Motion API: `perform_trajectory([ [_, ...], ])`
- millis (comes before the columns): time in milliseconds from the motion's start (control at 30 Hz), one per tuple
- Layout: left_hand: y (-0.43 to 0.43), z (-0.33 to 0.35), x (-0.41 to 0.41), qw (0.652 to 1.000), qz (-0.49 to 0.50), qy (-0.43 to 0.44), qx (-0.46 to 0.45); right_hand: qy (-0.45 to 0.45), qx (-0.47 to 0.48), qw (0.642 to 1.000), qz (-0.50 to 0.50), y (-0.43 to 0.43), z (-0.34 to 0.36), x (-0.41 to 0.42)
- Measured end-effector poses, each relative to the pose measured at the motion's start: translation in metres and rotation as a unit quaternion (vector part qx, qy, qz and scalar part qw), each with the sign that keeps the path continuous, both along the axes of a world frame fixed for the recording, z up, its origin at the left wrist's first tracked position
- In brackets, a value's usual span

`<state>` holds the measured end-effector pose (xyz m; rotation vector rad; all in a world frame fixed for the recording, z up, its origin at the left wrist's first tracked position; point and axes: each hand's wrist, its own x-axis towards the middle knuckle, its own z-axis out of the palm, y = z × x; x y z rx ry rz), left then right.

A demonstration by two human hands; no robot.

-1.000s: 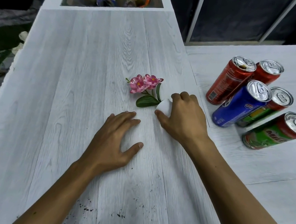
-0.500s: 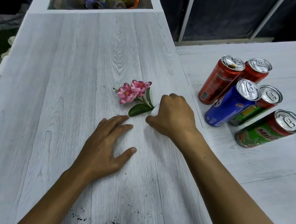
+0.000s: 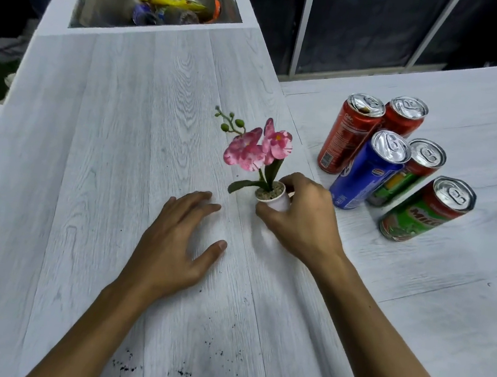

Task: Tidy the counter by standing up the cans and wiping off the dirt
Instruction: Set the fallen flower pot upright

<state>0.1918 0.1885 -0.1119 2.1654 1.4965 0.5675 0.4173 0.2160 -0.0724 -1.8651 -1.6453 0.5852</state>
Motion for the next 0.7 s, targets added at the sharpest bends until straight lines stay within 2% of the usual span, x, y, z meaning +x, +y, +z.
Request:
perform_trajectory([
  [133, 0.001, 0.005, 0.007, 1.000, -0.001, -0.005, -0.003, 0.043, 0.042, 0.997, -0.041, 0.005, -0.001, 0.007],
  [333, 0.001, 0.008, 0.017, 1.000, -0.005, -0.006, 0.002, 0.061, 0.068, 0.993, -0.078, 0.024, -0.009, 0.013],
  [700, 0.004, 0.008, 0.024, 1.000, -0.003, 0.004, -0.011, 0.075, 0.049, 0.991, -0.098, 0.047, -0.034, 0.012],
])
